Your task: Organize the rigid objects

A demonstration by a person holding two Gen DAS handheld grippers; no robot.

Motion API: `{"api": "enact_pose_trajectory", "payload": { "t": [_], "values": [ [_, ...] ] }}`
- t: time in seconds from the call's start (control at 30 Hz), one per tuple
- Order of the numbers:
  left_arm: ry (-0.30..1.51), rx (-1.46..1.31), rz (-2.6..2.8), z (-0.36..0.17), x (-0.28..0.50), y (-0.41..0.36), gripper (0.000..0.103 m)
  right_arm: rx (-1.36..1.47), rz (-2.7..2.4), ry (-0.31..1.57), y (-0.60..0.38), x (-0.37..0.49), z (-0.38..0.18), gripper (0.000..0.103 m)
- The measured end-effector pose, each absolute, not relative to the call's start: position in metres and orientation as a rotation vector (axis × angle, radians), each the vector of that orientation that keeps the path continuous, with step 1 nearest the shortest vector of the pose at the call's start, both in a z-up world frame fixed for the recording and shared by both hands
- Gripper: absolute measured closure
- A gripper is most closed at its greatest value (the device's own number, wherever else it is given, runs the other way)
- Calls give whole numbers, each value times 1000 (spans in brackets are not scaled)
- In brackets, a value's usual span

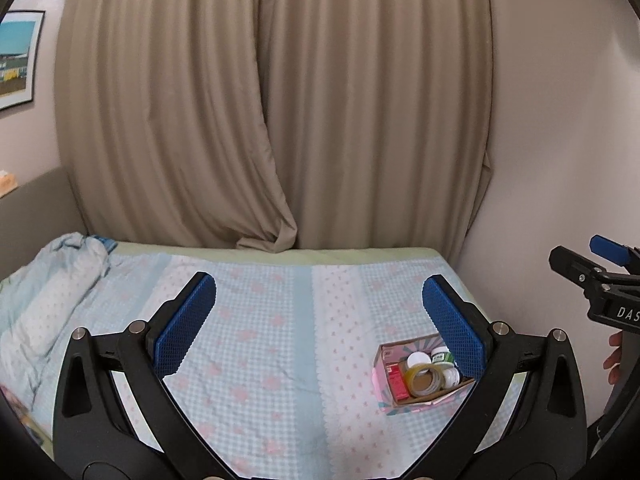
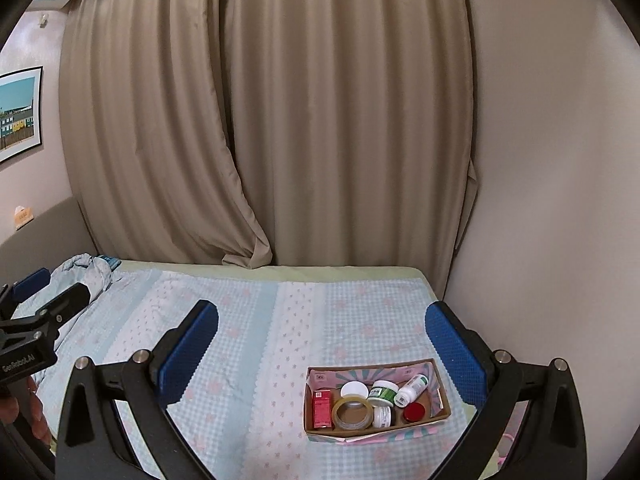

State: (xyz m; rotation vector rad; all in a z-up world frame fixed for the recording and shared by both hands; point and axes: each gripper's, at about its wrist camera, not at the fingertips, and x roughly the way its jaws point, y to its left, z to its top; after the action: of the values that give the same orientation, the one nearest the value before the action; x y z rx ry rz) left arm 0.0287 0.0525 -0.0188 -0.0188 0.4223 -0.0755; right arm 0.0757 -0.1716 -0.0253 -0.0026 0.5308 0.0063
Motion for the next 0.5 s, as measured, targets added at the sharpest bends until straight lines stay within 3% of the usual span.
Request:
{"api": "enact_pose_trajectory", "payload": {
  "t": [0.5],
  "values": [
    [403,-13,-65,-20,19,44,0,-21,-7,501,-170,70,-21,0]
  ]
}}
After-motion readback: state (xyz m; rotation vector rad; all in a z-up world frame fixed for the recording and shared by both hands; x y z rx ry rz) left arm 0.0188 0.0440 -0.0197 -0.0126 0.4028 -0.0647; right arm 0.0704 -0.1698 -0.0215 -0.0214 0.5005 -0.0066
